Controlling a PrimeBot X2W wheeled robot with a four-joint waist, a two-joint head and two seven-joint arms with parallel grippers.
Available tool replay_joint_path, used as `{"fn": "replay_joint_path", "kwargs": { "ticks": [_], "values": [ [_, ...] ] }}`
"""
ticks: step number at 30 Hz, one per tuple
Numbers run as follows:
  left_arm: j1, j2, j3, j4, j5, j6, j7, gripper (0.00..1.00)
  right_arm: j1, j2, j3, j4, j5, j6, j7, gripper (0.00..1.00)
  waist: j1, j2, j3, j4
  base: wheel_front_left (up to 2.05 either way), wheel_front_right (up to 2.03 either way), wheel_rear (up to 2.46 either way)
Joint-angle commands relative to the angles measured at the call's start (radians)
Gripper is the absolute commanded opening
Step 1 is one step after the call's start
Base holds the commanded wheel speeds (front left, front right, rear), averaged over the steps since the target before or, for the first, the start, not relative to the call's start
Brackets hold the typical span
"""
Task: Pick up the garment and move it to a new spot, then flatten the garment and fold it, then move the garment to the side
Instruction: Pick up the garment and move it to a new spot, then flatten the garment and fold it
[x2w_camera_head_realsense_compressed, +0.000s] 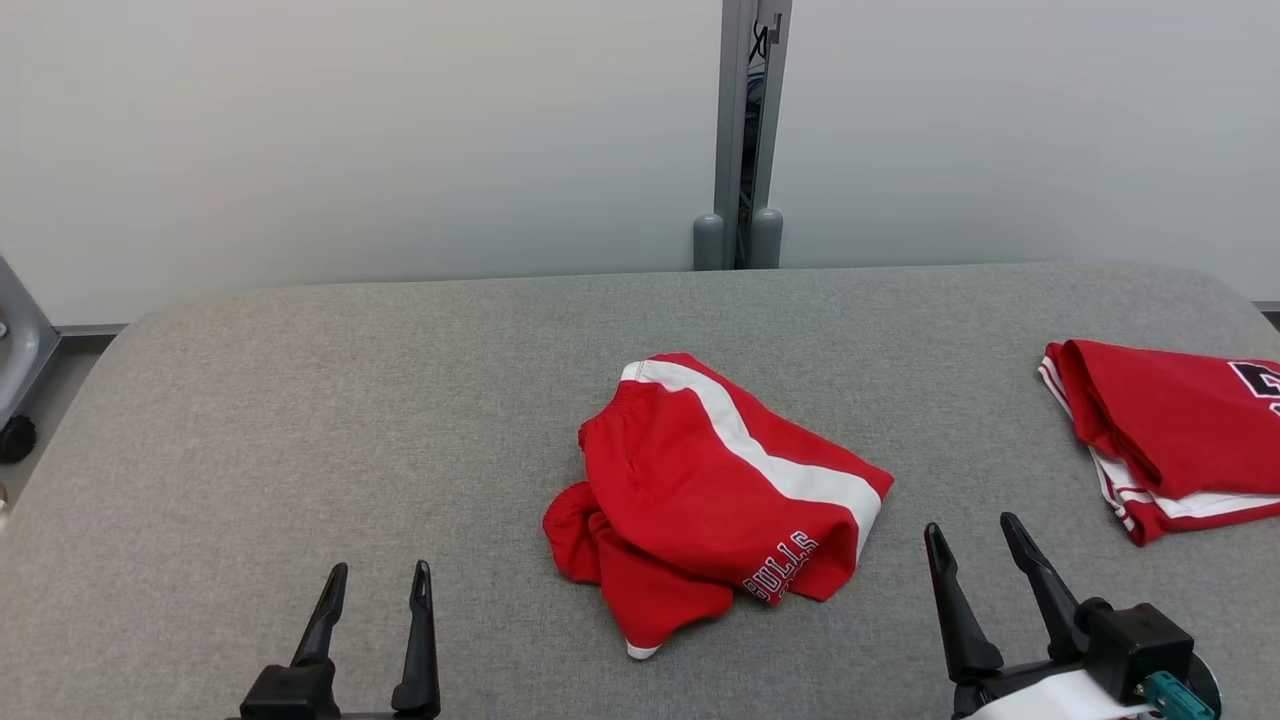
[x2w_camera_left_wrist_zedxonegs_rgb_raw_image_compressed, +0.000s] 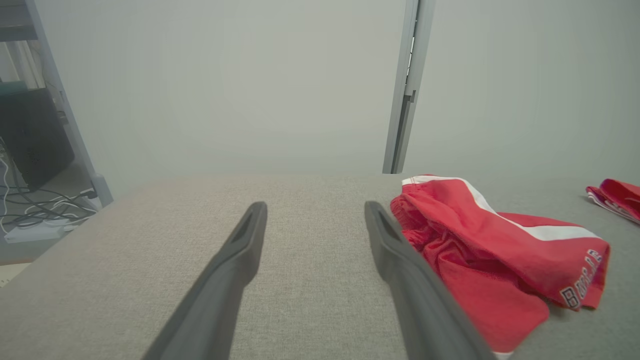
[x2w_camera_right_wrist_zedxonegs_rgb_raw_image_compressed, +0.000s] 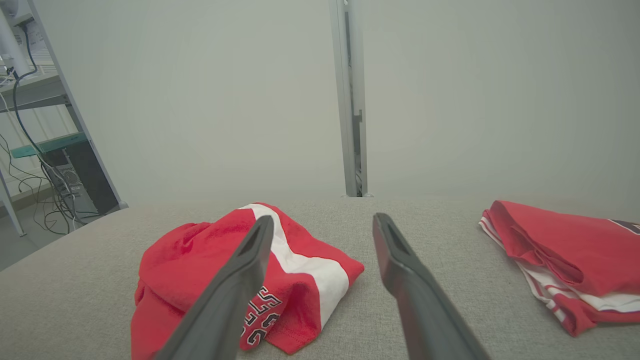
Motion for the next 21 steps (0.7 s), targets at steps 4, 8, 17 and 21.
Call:
{"fn": "replay_joint_path", "kwargs": {
  "ticks": [4,8,17,21],
  "values": [
    [-0.001,0.001,0.009,0.005,0.007,0.006,0.000,1.00,0.004,-0.003,0.002,0.002,0.007,0.000,-0.004,1.00,0.0000,0.0000,0.002,-0.008,0.00,0.00,0.00],
    [-0.009,0.001,0.011,0.005,0.002,0.009,0.000,1.00,-0.004,-0.003,0.005,0.005,0.011,0.000,-0.004,1.00,0.0000,0.0000,0.004,-0.014,0.00,0.00,0.00],
    [-0.015,0.001,0.001,0.011,-0.007,0.016,0.000,1.00,-0.006,-0.003,0.010,0.008,0.017,0.000,-0.004,1.00,0.0000,0.0000,0.007,-0.016,0.00,0.00,0.00],
    [-0.017,0.001,-0.002,0.007,-0.007,0.017,0.000,1.00,-0.008,-0.003,0.010,0.011,0.015,0.000,-0.004,1.00,0.0000,0.0000,0.007,-0.015,0.00,0.00,0.00]
  ]
}}
